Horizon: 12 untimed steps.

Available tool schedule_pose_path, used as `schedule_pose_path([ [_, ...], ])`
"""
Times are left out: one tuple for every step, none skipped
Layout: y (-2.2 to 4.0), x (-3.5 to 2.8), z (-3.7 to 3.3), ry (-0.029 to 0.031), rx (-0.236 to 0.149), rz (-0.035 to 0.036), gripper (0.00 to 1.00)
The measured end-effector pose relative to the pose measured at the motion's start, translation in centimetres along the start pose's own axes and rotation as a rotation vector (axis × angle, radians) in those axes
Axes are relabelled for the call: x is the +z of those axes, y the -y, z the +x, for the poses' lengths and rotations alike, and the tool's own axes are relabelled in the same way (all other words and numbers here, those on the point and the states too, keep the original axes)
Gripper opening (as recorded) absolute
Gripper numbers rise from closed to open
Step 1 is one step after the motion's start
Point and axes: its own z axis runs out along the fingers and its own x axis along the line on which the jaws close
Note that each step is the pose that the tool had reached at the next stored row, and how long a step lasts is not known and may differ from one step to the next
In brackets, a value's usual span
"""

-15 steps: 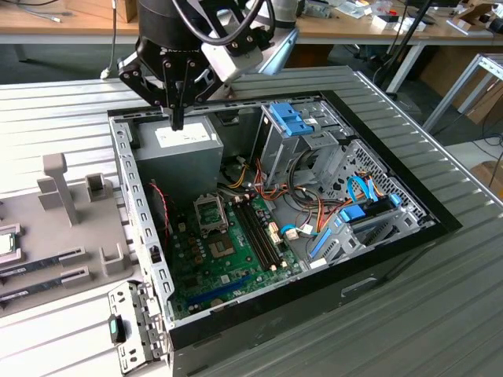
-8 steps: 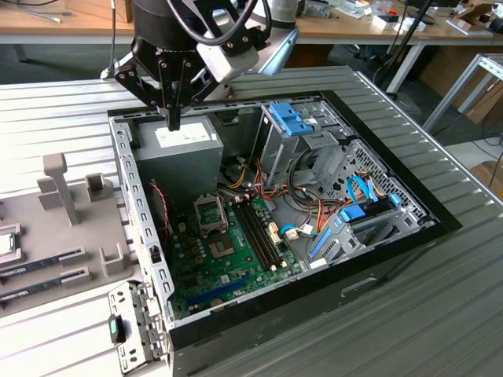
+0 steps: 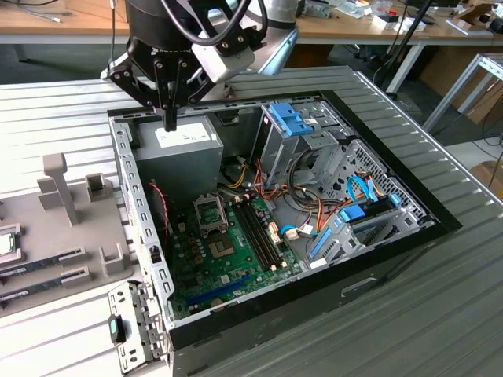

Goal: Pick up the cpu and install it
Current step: 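Reach for the cpu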

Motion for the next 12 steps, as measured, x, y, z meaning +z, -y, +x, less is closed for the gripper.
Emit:
schedule_pose_path([
  [0.00,0.00,0.05,-0.0001,0.000,0.0000,0.11],
  [0.01,0.00,0.08,0.0000,0.000,0.0000,0.11],
  [0.01,0.00,0.17,0.0001,0.000,-0.0001,0.11],
  [0.02,0.00,0.21,0.0000,0.000,-0.0001,0.11],
  [0.02,0.00,0.27,0.0001,0.000,-0.0001,0.11],
  [0.03,-0.01,0.34,0.0001,0.000,-0.0001,0.11],
  [0.03,-0.01,0.45,0.0001,0.000,-0.0001,0.11],
  [0.04,-0.01,0.52,0.0001,0.000,0.0000,0.11],
  [0.04,-0.02,0.56,0.0000,0.000,0.0000,0.11],
  [0.05,-0.02,0.61,0.0000,0.000,0.0000,0.11],
  [0.05,-0.02,0.67,0.0000,0.000,0.0000,0.11],
  [0.05,-0.02,0.73,0.0001,0.000,0.0000,0.11],
])
